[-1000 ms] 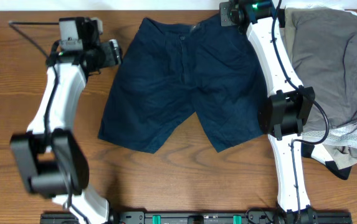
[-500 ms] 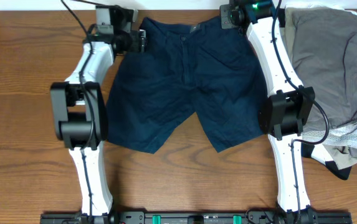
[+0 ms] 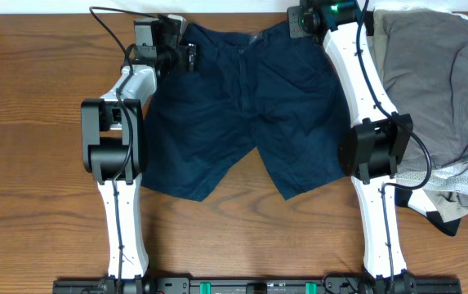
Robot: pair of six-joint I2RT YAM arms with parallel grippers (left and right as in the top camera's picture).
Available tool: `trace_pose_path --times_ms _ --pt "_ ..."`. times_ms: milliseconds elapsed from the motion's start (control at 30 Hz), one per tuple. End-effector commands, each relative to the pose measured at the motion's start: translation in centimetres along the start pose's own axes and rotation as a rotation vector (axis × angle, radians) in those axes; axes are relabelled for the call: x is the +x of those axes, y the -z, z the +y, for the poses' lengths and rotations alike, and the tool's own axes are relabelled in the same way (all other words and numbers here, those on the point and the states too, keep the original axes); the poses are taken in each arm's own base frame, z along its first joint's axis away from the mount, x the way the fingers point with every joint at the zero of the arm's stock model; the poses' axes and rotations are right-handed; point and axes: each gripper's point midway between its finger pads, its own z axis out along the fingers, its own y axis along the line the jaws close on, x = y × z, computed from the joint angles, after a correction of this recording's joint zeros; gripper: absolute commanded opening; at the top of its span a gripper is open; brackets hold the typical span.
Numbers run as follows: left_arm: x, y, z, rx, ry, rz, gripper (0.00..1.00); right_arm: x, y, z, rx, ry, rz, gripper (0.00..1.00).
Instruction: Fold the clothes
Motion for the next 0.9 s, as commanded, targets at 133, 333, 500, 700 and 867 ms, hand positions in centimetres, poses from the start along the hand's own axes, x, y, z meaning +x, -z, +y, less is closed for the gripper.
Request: trace_pose_path --times_ms 133,333,500,700,867 --pt "0.8 -1.1 1.0 -0.036 -0.022 0.010 0.83 -0.5 0.2 -0.1 -0.028 0.001 -0.013 0.01" --pt "4.4 -2.3 2.6 -0.179 -0.024 0.112 0.74 -0.5 0.2 0.0 -0.028 0.001 -0.015 0.01" --pt "5.3 -0.8 6.8 -0.486 -0.044 0.167 0.64 -0.5 0.2 -0.1 -0.028 0.001 -0.015 0.01" --pt "6.3 1.9 10.8 -0.714 -0.035 0.220 0.64 -0.4 0.2 -0.1 -0.028 0.001 -0.010 0.01" --pt "8.0 4.2 14.2 -0.817 0.053 0.262 0.65 -0.3 0.2 -0.1 -0.027 0.002 -0.007 0.01"
